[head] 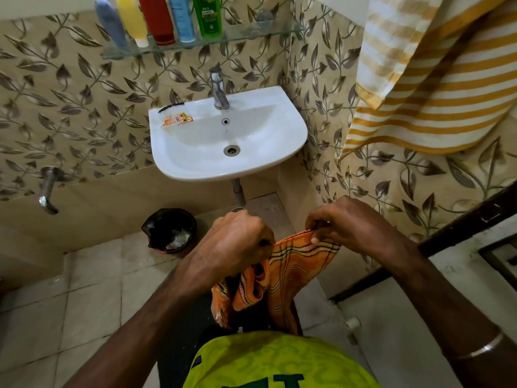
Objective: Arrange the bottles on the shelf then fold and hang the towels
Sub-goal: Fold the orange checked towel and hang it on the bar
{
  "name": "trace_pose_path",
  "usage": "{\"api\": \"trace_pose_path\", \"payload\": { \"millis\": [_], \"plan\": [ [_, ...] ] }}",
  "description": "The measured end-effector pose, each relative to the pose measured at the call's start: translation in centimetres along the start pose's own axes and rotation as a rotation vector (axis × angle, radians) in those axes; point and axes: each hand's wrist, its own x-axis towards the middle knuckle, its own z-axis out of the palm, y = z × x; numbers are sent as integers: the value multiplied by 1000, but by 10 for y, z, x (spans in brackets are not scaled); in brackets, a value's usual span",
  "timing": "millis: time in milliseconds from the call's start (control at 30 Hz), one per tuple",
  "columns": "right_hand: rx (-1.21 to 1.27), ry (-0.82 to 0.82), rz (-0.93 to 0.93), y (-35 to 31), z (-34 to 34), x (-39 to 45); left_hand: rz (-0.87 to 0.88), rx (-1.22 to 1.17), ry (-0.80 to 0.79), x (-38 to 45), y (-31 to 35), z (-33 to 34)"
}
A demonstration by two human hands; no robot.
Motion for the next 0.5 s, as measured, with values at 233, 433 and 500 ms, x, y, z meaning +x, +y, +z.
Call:
{"api": "trace_pose_path", "payload": {
  "millis": [233,433,500],
  "plan": [
    [-95,91,6,0,7,6,-29,-11,15,-4,-6,-1],
    [-67,189,45,16,15,9,-40,-22,49,-7,-16,-3],
    [40,213,39,21,15,9,-65,-35,71,-7,-22,-4]
  ]
}}
